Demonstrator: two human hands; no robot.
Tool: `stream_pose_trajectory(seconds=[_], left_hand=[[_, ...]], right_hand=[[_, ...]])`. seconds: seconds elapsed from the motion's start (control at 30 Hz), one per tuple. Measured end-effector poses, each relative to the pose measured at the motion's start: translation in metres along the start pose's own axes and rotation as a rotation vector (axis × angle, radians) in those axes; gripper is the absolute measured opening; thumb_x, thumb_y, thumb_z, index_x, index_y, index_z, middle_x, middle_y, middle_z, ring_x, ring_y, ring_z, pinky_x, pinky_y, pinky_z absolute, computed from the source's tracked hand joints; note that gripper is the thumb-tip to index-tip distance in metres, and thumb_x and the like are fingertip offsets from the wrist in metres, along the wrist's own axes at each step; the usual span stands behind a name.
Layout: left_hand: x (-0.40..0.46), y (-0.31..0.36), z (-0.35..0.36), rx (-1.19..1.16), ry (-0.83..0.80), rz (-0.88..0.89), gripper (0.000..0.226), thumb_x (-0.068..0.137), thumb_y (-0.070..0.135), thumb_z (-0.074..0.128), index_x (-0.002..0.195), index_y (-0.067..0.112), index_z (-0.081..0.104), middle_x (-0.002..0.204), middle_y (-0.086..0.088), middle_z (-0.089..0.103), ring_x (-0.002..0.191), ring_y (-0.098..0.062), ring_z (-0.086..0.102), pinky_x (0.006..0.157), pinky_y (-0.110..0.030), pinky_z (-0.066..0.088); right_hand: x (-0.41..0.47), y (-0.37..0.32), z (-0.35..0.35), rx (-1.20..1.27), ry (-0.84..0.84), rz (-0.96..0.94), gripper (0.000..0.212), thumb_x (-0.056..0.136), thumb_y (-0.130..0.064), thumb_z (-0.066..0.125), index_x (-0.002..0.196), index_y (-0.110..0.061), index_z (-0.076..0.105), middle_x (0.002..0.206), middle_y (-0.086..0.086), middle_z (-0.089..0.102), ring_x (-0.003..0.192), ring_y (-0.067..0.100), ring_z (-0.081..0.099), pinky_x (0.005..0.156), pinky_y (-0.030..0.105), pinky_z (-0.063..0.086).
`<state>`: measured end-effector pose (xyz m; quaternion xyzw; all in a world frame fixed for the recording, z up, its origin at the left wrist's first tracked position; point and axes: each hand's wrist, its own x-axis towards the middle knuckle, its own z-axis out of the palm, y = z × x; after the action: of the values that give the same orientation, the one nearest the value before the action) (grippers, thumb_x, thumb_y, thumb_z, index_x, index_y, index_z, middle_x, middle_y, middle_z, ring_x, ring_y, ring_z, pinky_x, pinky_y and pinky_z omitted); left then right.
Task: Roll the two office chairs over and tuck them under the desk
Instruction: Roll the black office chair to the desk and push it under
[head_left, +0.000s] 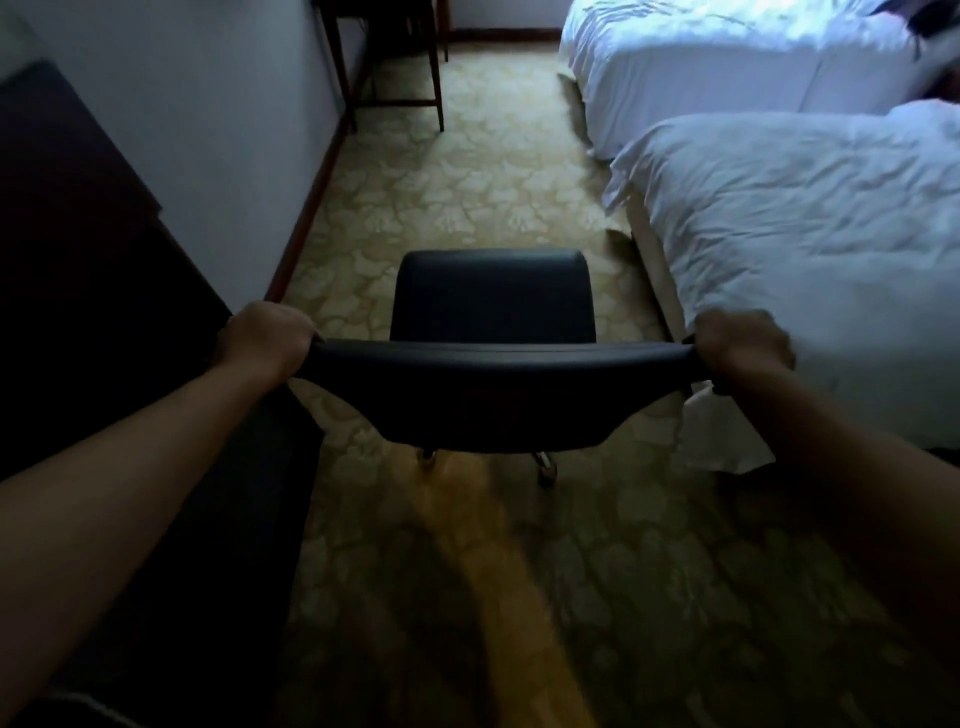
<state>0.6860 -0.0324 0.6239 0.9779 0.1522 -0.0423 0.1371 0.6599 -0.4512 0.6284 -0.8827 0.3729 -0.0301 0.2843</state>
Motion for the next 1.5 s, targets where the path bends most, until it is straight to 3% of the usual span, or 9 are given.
stream_pose_trajectory(seconds=[0.13, 0.23, 0.3, 0.4, 0.5, 0.7, 0.87, 1.07, 1.5], left_hand=[[0.062, 0.040, -0.022, -0.043, -0.016, -0.038, 0.035, 0.093, 0.022, 0.048, 0.117, 0.007, 0.069, 0.124, -0.022, 0.063, 0.107, -0.041, 0.060, 0.090, -0.039, 0.049], [0.111, 0.066, -0.031, -0.140, 0.076, -0.101, 0.036, 0.091, 0.023, 0.052, 0.113, 0.002, 0.070, 0.118, -0.028, 0.064, 0.104, -0.044, 0.061, 0.079, -0.036, 0.044], [0.141, 0.090, -0.033, -0.193, 0.156, -0.098, 0.034, 0.092, 0.021, 0.047, 0.100, -0.005, 0.069, 0.115, -0.032, 0.063, 0.103, -0.047, 0.059, 0.076, -0.037, 0.038], [0.180, 0.114, -0.043, -0.218, 0.204, -0.117, 0.029, 0.092, 0.021, 0.047, 0.078, 0.003, 0.065, 0.115, -0.035, 0.060, 0.104, -0.048, 0.057, 0.077, -0.039, 0.038], [0.201, 0.123, -0.043, -0.135, 0.133, -0.100, 0.032, 0.097, 0.015, 0.045, 0.101, -0.009, 0.066, 0.115, -0.035, 0.061, 0.105, -0.048, 0.057, 0.080, -0.041, 0.042], [0.210, 0.187, -0.042, -0.194, 0.243, 0.092, 0.034, 0.079, 0.028, 0.038, 0.070, 0.007, 0.065, 0.074, -0.014, 0.065, 0.070, -0.036, 0.059, 0.063, -0.040, 0.045], [0.233, 0.214, -0.028, -0.253, 0.196, 0.071, 0.034, 0.074, 0.037, 0.040, 0.057, 0.011, 0.051, 0.060, -0.007, 0.058, 0.062, -0.032, 0.056, 0.059, -0.039, 0.045], [0.295, 0.232, -0.036, -0.265, 0.223, 0.057, 0.036, 0.073, 0.037, 0.039, 0.056, 0.012, 0.057, 0.058, -0.003, 0.058, 0.060, -0.029, 0.056, 0.053, -0.033, 0.036], [0.512, 0.287, -0.042, -0.271, 0.248, 0.218, 0.036, 0.074, 0.039, 0.035, 0.058, 0.020, 0.061, 0.071, -0.008, 0.065, 0.069, -0.034, 0.057, 0.062, -0.037, 0.043]], right_hand=[[0.054, -0.047, -0.003, -0.003, 0.008, 0.036, 0.068, 0.073, -0.044, 0.036, 0.116, 0.003, 0.059, 0.121, 0.026, 0.061, 0.107, 0.040, 0.060, 0.082, 0.037, 0.042], [0.098, -0.086, -0.002, 0.015, -0.008, 0.051, 0.071, 0.075, -0.047, 0.034, 0.120, 0.002, 0.058, 0.123, 0.024, 0.060, 0.109, 0.040, 0.059, 0.090, 0.041, 0.044], [0.137, -0.112, -0.001, 0.018, -0.016, 0.045, 0.069, 0.084, -0.048, 0.033, 0.125, 0.002, 0.055, 0.131, 0.024, 0.055, 0.117, 0.039, 0.055, 0.096, 0.042, 0.044], [0.195, -0.147, 0.008, -0.044, -0.093, -0.006, 0.068, 0.092, -0.047, 0.027, 0.133, 0.003, 0.049, 0.142, 0.026, 0.045, 0.128, 0.039, 0.046, 0.104, 0.045, 0.038], [0.230, -0.162, 0.019, -0.143, -0.159, -0.075, 0.067, 0.095, -0.047, 0.024, 0.137, 0.001, 0.045, 0.144, 0.029, 0.040, 0.131, 0.042, 0.041, 0.106, 0.048, 0.033], [0.299, -0.178, 0.018, -0.234, -0.260, -0.161, 0.048, 0.098, -0.027, 0.032, 0.129, 0.005, 0.049, 0.138, 0.032, 0.045, 0.127, 0.044, 0.043, 0.100, 0.046, 0.036], [0.357, -0.207, 0.016, -0.153, -0.241, -0.125, 0.053, 0.094, -0.034, 0.040, 0.127, 0.004, 0.054, 0.138, 0.033, 0.046, 0.126, 0.044, 0.045, 0.099, 0.042, 0.037], [0.395, -0.250, 0.027, -0.154, -0.276, -0.209, 0.046, 0.096, -0.033, 0.042, 0.125, -0.001, 0.057, 0.134, 0.034, 0.047, 0.124, 0.043, 0.045, 0.098, 0.042, 0.037], [0.502, -0.360, 0.070, -0.074, -0.105, -0.086, 0.055, 0.092, -0.033, 0.034, 0.126, 0.005, 0.054, 0.134, 0.030, 0.050, 0.122, 0.042, 0.049, 0.094, 0.040, 0.038]])
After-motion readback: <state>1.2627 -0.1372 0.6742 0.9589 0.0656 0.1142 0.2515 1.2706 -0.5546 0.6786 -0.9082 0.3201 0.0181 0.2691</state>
